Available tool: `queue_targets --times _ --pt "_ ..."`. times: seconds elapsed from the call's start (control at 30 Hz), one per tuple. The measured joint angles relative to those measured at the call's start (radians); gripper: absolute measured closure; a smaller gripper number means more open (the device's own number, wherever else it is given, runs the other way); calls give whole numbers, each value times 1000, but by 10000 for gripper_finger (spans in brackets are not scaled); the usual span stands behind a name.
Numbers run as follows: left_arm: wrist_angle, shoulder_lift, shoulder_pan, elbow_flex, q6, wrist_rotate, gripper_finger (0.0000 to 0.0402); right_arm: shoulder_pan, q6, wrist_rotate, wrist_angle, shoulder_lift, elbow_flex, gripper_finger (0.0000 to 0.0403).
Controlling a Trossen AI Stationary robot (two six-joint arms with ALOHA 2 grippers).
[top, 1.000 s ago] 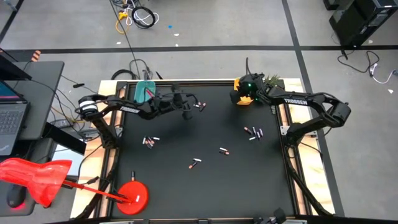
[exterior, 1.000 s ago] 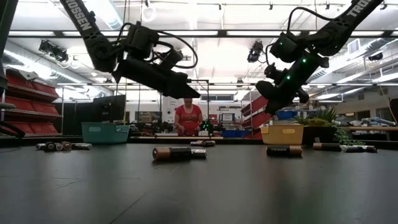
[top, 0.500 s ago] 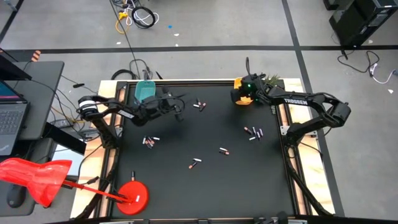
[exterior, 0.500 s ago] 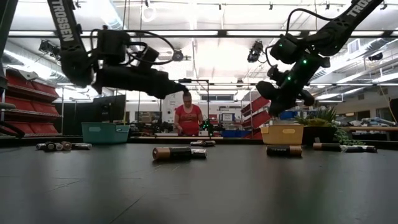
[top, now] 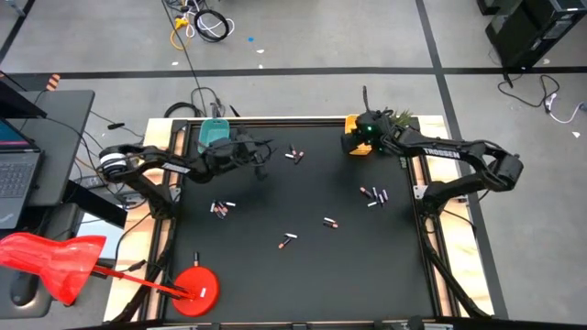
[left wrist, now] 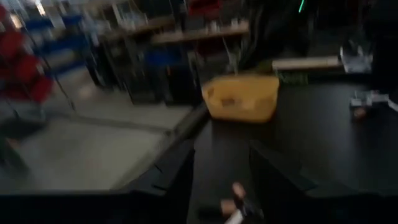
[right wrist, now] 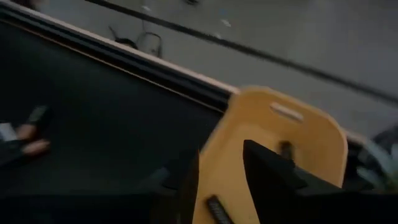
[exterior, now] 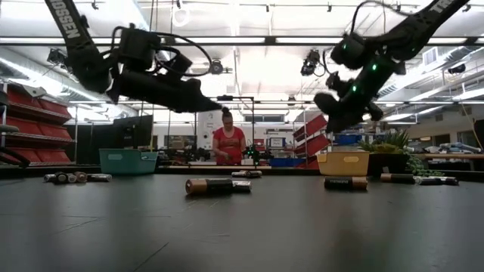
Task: Sort batteries
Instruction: Put the black battery into the yellow bin
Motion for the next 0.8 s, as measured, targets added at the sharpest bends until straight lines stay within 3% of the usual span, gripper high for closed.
queue_targets --times 0.2,0.33,0.57,0.7,0.8 --pt "-409 -49 -1 102 -59 2 258 159 -90 -1 4 -77 0 276" --pt "-593 -44 -1 184 -129 3 261 275 -91 -43 116 -78 -54 276" --pt "-775 -39 -27 264 -203 55 261 430 -111 -243 337 -78 -201 275" --pt "-801 -38 -89 265 -212 107 262 546 -93 -235 305 -77 -238 275" --pt "-794 -38 -141 265 -233 48 262 630 -113 -224 262 -50 -241 275"
